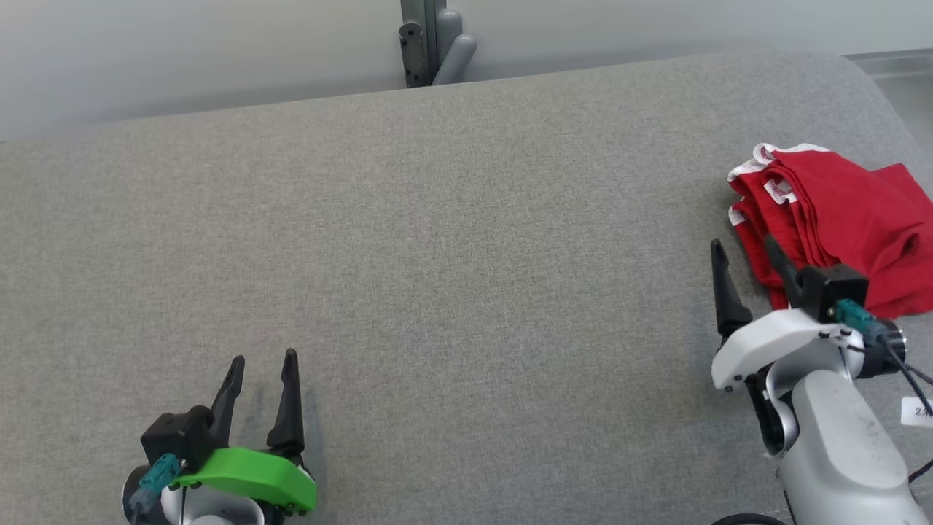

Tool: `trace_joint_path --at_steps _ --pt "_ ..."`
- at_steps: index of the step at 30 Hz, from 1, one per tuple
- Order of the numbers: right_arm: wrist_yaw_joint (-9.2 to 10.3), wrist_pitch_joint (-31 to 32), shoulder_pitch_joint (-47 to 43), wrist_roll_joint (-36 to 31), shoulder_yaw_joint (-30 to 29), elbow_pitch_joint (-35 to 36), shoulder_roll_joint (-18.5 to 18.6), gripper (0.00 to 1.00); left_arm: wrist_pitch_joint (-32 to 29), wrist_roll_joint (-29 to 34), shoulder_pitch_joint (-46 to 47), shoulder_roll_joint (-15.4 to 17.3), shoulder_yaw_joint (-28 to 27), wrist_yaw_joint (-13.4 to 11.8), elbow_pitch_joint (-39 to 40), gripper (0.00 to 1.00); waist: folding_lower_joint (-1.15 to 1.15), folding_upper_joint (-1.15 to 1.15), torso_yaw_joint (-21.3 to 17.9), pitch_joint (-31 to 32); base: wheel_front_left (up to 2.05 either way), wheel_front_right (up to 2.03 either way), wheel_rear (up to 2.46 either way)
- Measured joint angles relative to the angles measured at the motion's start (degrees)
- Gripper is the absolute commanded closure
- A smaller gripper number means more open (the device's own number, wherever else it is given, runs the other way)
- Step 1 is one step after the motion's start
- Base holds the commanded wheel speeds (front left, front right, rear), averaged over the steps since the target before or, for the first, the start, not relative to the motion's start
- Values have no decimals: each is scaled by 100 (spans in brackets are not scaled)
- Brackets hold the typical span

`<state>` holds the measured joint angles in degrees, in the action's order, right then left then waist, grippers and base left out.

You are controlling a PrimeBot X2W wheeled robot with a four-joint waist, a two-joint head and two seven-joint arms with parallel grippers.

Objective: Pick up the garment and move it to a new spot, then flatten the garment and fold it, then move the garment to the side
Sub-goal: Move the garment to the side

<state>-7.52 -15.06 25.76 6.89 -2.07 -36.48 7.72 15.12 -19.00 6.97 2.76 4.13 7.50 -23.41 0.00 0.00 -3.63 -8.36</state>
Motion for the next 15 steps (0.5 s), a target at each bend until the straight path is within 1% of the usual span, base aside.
trace_joint_path --at_steps 3,7,10,15 --pt "0 0 -363 100 90 198 -208 0 0 22 -106 2 -82 0 -14 0 0 0 5 162 0 0 0" --pt "0 0 -749 194 325 369 -336 0 1 65 -225 1 -218 0 -91 0 0 0 20 384 0 0 0" --pt "0 0 -954 254 475 485 -388 0 0 110 -318 0 -297 0 -123 0 0 0 41 553 0 0 0" --pt "0 0 -1146 130 422 573 -424 0 0 131 -400 1 -443 -23 -158 0 0 0 112 765 0 0 0"
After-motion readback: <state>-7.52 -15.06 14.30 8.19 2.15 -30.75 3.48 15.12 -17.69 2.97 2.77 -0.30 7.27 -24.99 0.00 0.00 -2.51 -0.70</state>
